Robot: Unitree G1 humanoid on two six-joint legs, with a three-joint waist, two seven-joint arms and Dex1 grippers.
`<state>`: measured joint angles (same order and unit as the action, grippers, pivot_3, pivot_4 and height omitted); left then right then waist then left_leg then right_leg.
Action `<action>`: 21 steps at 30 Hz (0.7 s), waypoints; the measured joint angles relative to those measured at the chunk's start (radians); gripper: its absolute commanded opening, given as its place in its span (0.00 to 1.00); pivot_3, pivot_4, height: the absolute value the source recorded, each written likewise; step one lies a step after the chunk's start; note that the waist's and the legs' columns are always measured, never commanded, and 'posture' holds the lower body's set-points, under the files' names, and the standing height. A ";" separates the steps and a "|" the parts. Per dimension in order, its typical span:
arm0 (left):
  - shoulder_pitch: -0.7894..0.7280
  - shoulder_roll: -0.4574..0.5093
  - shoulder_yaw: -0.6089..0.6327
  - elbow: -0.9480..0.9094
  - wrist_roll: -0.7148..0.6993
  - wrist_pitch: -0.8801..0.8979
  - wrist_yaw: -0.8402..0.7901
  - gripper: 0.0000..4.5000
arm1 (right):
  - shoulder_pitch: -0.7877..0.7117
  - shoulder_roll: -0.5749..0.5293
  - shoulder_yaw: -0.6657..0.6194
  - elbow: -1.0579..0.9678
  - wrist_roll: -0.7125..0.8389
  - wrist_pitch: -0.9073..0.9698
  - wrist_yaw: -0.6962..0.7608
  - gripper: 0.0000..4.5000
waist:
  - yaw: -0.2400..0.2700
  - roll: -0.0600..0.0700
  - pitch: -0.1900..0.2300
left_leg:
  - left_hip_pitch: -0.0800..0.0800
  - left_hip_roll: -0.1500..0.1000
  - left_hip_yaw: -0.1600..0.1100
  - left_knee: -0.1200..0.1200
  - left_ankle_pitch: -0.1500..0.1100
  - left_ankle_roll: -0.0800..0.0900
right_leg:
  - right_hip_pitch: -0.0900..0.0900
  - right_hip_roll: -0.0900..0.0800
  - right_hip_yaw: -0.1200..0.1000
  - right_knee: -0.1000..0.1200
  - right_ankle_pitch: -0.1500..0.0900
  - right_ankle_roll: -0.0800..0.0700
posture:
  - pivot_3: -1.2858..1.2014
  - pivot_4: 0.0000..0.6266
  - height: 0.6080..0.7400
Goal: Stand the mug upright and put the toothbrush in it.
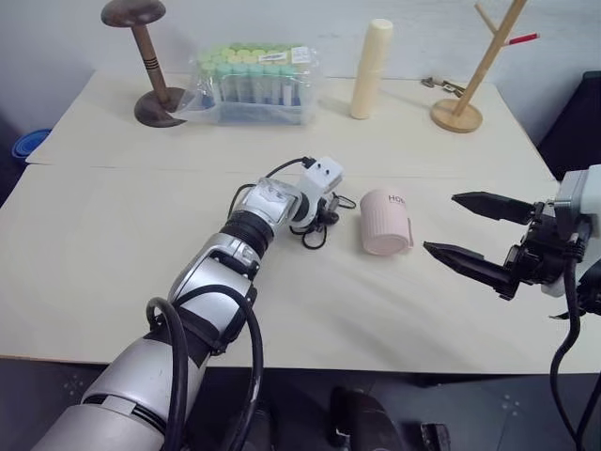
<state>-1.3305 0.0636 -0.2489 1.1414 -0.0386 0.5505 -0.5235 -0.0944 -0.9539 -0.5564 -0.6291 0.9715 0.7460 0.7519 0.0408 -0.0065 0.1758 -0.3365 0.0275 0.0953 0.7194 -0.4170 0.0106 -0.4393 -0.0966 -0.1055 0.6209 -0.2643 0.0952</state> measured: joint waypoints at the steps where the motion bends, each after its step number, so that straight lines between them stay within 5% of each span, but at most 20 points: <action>1: 0.000 0.000 0.013 0.006 0.002 -0.005 0.002 0.14 | 0.001 0.000 0.000 0.000 0.000 0.000 0.001 1.00 | 0.001 0.000 0.000 | 0.000 0.000 0.000 0.000 0.000 0.000 | 0.000 0.000 0.000 0.000 0.000 0.000 | 0.52 0.24 1.00; 3: 0.000 0.002 0.037 0.010 0.003 -0.001 0.009 0.02 | 0.002 0.000 0.002 0.001 0.000 0.000 0.005 1.00 | 0.002 0.000 0.000 | 0.000 0.000 0.000 0.000 0.000 0.000 | 0.000 0.000 0.000 0.000 0.000 0.000 | 0.52 0.24 1.00; 7: -0.001 0.046 0.114 -0.026 -0.017 0.087 0.035 0.01 | -0.016 -0.001 0.031 0.006 -0.001 -0.003 0.027 1.00 | -0.001 -0.001 0.001 | 0.000 0.000 0.000 0.000 0.000 0.000 | -0.001 0.000 0.000 0.000 0.000 0.000 | 0.52 0.24 1.00; 12: 0.034 0.285 0.263 -0.446 -0.087 0.382 0.047 0.01 | -0.092 -0.005 0.104 0.019 0.001 -0.003 0.065 1.00 | -0.035 -0.001 0.001 | -0.001 0.002 0.000 -0.003 0.001 -0.001 | -0.005 0.000 0.000 0.002 0.000 0.000 | 0.52 0.24 1.00; 17: 0.335 0.616 0.364 -0.796 -0.095 0.603 0.039 0.01 | -0.211 -0.001 0.211 0.057 0.000 -0.004 0.089 1.00 | -0.065 0.002 -0.001 | 0.002 0.002 -0.005 -0.004 0.001 -0.001 | -0.005 0.000 0.000 0.003 -0.001 -0.001 | 0.52 0.24 1.00; 21: 0.600 0.736 0.430 -0.859 -0.090 0.629 0.042 0.01 | -0.306 0.024 0.301 0.070 0.020 0.000 0.112 1.00 | -0.043 -0.003 0.002 | -0.002 0.002 -0.004 0.000 0.001 -0.002 | -0.005 -0.001 -0.001 0.003 -0.001 -0.001 | 0.52 0.24 1.00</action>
<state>-0.7303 0.7992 0.1814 0.2825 -0.1289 1.1798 -0.4816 -0.4004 -0.9298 -0.2556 -0.5593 0.9913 0.7464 0.8635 -0.0023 -0.0096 0.1780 -0.3381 0.0291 0.0908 0.7198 -0.4162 0.0089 -0.4441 -0.0975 -0.1066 0.6238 -0.2648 0.0942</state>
